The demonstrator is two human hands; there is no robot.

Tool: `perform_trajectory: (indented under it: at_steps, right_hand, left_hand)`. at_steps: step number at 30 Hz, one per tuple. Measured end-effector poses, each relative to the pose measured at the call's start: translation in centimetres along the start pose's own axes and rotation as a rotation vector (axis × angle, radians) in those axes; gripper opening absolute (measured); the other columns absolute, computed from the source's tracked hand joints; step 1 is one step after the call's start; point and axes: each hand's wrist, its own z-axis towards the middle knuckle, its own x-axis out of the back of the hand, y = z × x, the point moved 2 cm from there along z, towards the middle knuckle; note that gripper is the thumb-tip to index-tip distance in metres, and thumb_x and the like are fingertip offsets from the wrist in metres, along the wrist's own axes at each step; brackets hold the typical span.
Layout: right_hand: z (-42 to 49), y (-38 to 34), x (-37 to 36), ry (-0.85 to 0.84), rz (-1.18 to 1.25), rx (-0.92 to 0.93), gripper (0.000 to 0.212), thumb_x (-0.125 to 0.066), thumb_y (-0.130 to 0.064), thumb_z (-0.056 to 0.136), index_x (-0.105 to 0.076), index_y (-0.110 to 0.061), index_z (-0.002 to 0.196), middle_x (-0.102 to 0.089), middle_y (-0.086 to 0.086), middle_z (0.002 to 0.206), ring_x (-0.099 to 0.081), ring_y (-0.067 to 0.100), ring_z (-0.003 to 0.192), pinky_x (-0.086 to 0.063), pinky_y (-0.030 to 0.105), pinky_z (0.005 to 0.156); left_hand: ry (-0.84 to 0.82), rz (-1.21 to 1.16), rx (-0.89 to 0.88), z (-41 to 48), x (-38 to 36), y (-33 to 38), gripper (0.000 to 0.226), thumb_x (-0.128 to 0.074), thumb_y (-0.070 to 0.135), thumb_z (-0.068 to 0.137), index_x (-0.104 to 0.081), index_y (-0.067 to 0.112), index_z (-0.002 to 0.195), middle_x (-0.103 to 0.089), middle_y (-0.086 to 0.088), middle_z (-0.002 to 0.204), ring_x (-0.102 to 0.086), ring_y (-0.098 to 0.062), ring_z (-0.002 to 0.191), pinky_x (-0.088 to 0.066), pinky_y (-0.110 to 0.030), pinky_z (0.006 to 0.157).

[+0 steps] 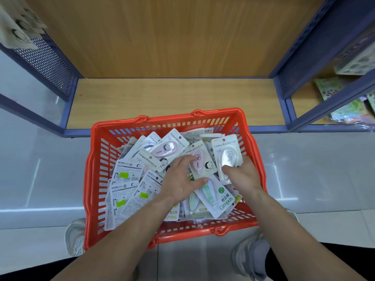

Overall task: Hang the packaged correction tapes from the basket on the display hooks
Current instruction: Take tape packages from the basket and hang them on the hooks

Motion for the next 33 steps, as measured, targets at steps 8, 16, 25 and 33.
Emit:
perform_trajectory:
  at_steps: [8, 16, 25, 33]
  right_hand:
    - [0.1, -1.8, -0.2, -0.108, 0.084, 0.071, 0.016, -0.058, -0.015, 0.097, -0.069, -0.021, 0.107, -0.072, -0.007, 0.095, -0.068, 0.008, 0.084, -0.049, 0.025, 0.064]
    - [1.4, -1.2, -2.1, -0.153, 0.052, 0.001, 0.015, -0.057, -0.017, 0.096, -0.071, -0.02, 0.101, -0.075, -0.002, 0.097, -0.07, 0.018, 0.093, -0.056, 0.037, 0.079]
    - [1.2, -1.4, -1.7, -0.215, 0.188, -0.028, 0.018, -0.052, -0.007, 0.097, -0.069, -0.013, 0.094, -0.069, 0.001, 0.088, -0.063, 0.016, 0.081, -0.048, 0.029, 0.067]
    - [1.3, -0.3, -1.4, -0.281, 0.299, -0.054, 0.021, -0.058, -0.01, 0.097, -0.069, -0.016, 0.114, -0.076, 0.001, 0.103, -0.073, 0.02, 0.098, -0.057, 0.029, 0.07]
  left_hand:
    - [-0.012, -0.221, 0.031, -0.3, 0.8, 0.0, 0.051, -0.087, 0.023, 0.079, -0.065, 0.034, 0.124, -0.051, 0.017, 0.144, -0.048, -0.003, 0.128, -0.033, -0.016, 0.099]
    - [0.031, -0.395, 0.12, -0.4, 0.6, 0.1, 0.054, -0.083, 0.014, 0.083, -0.059, 0.023, 0.13, -0.061, 0.006, 0.131, -0.062, -0.008, 0.114, -0.05, -0.017, 0.087]
    - [0.086, -0.271, 0.227, 1.7, 0.1, 1.0, 0.06, -0.072, 0.041, 0.092, -0.047, 0.019, 0.141, -0.055, 0.005, 0.126, -0.061, -0.015, 0.1, -0.052, -0.039, 0.097]
    - [0.106, -0.605, 0.207, 1.6, -0.2, 1.7, 0.069, -0.082, 0.012, 0.085, -0.046, 0.026, 0.141, -0.067, 0.006, 0.117, -0.066, -0.009, 0.095, -0.055, -0.024, 0.08]
